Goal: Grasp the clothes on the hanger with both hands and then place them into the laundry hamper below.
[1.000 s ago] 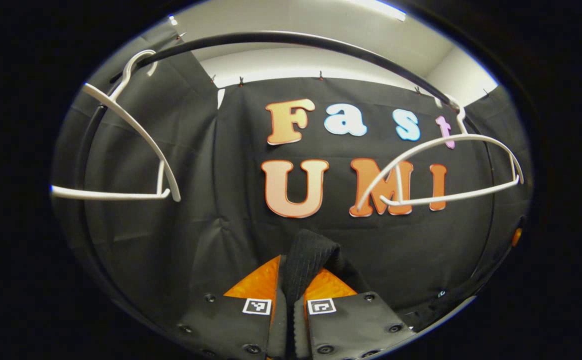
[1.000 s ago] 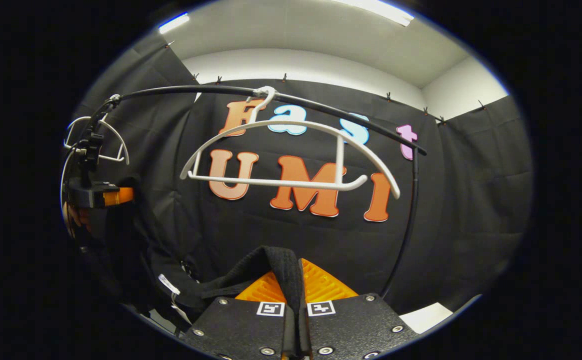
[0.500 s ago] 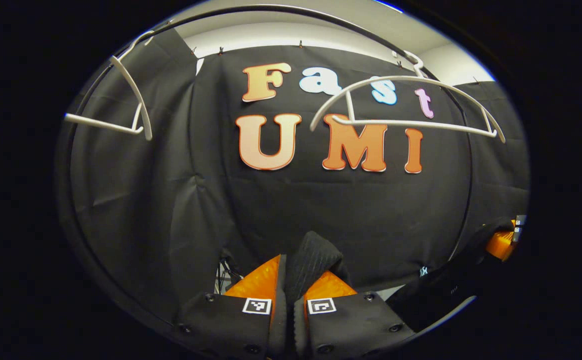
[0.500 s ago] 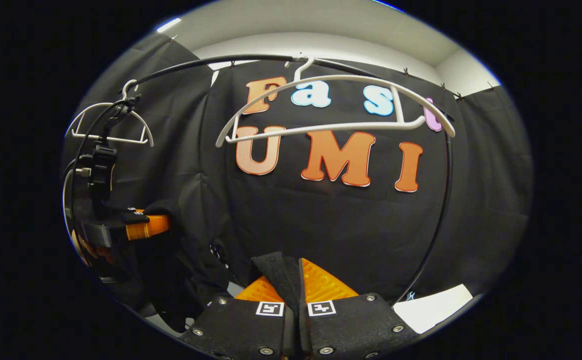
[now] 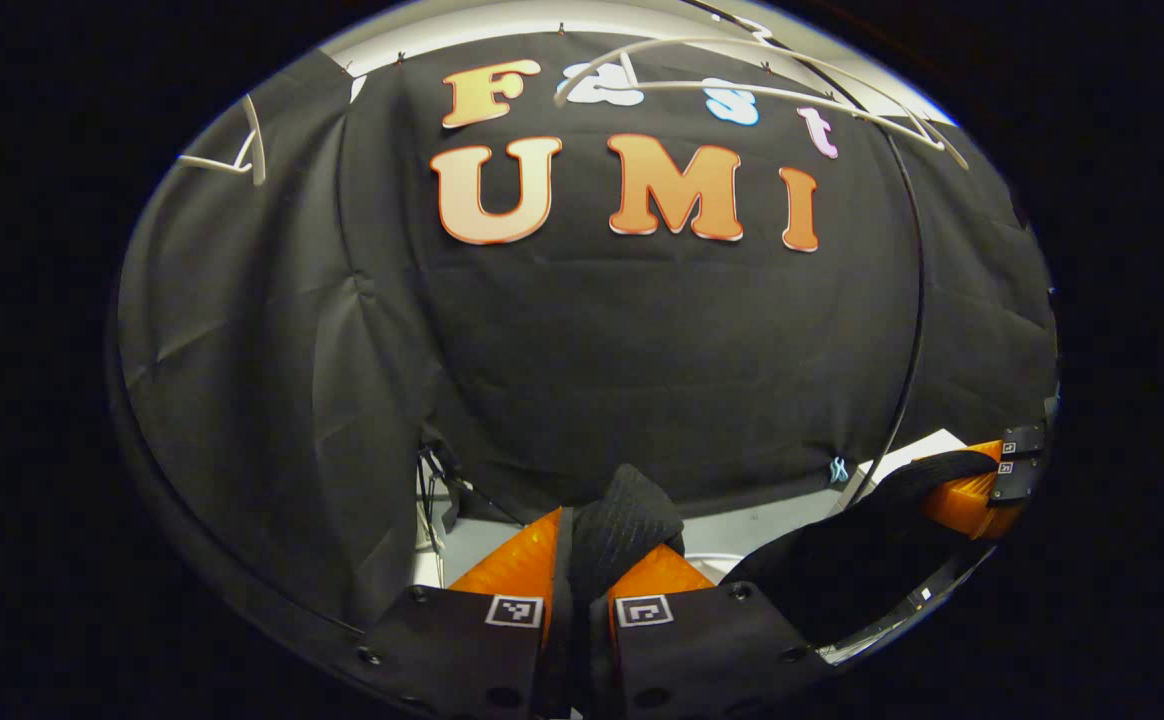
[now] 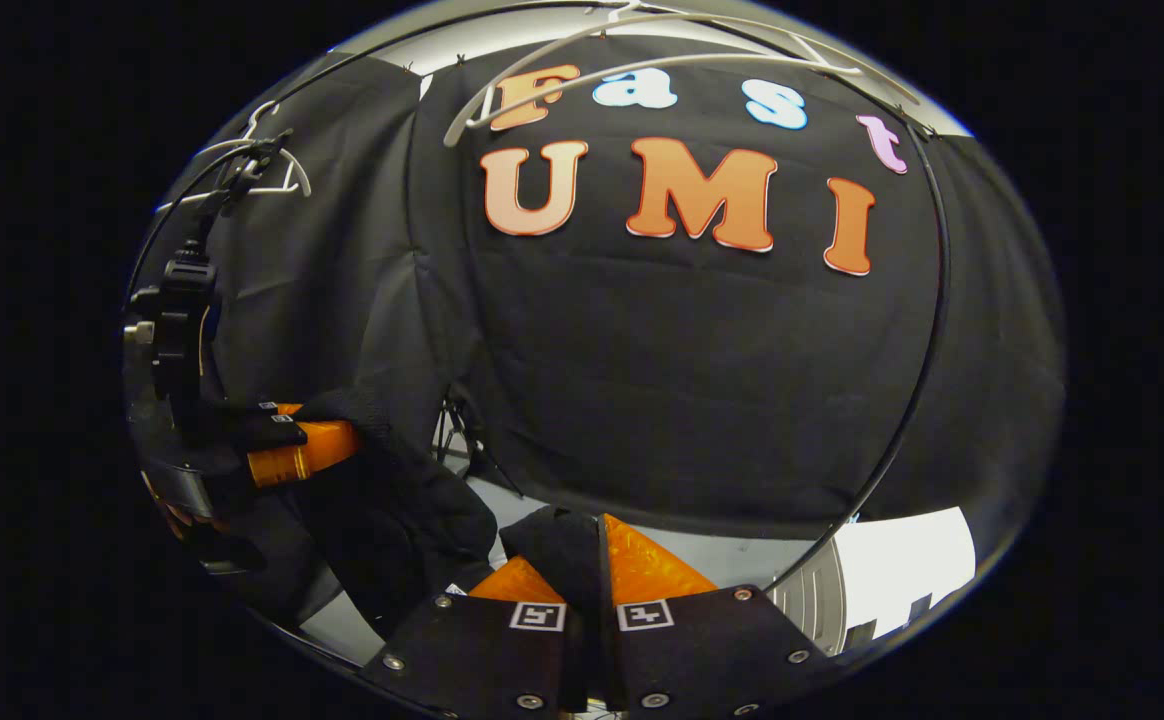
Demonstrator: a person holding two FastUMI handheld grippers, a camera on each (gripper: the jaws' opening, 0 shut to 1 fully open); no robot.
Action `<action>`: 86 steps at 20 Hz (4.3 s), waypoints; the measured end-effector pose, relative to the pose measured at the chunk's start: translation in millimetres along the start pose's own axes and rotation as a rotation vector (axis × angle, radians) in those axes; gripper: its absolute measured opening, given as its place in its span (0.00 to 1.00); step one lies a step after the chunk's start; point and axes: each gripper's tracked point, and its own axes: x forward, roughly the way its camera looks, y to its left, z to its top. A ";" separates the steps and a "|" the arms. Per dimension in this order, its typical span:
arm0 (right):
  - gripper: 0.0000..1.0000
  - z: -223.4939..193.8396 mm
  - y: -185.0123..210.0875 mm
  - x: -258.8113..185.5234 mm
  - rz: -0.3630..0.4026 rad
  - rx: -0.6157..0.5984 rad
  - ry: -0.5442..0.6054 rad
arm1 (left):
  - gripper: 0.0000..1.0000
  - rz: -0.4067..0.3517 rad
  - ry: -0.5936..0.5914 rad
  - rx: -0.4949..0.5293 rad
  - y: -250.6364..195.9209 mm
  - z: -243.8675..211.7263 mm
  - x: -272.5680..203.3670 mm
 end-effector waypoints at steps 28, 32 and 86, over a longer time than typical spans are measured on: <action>0.93 -172.7 -5.2 0.4 -0.022 0.138 0.377 | 0.98 0.037 0.413 0.002 17.9 -165.2 3.0; 0.93 -177.8 -9.4 -8.0 -0.038 0.150 0.388 | 0.98 0.048 0.393 -0.006 22.9 -160.0 -1.4; 0.92 150.3 -141.1 -207.2 -0.350 0.109 -0.445 | 0.98 0.104 -0.484 -0.099 44.8 180.1 -151.6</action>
